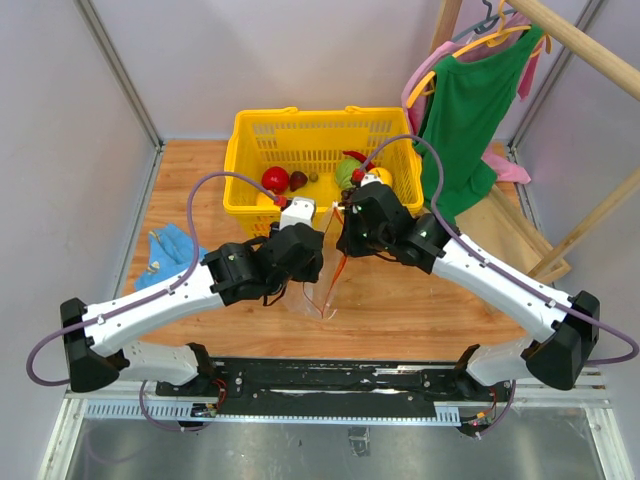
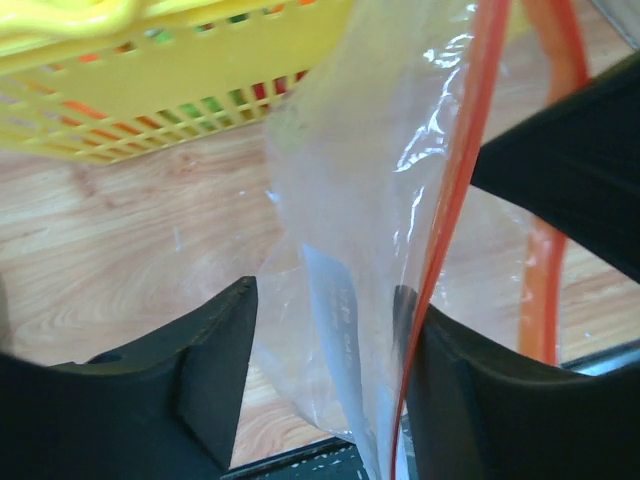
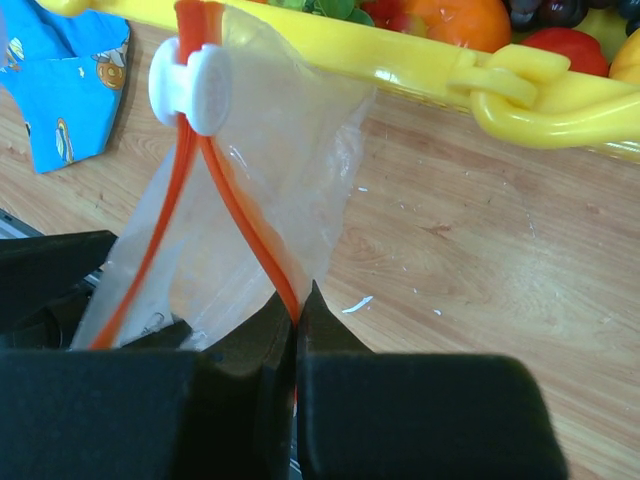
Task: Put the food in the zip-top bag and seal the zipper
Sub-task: Open the zipper of the food storage bag.
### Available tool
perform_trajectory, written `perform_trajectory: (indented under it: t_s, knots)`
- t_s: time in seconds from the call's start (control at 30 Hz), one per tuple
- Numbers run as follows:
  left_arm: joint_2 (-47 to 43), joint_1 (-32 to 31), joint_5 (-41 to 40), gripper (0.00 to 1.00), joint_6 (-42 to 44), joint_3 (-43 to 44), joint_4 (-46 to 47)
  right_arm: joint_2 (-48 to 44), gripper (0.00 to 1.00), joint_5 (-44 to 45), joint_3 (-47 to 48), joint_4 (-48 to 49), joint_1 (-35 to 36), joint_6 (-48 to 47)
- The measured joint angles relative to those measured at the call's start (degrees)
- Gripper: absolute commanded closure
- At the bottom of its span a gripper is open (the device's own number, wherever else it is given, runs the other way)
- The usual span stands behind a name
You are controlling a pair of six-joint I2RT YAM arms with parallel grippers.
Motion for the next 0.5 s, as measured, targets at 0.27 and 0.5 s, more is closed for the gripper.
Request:
perform_trajectory:
  t_s: [0.27,0.5]
  knots:
    - [-0.24,-0.11,-5.95,0.8,-1.09,1.66,-7.82,-0.02,0.99,0.22,0.0,-1.46,0.0,-1.75]
    - [-0.46,-0.13,-8.55,1.0,-3.45,6.16,-16.65,0.0,0.99,0.15,0.0,-2.71,0.0,-3.98]
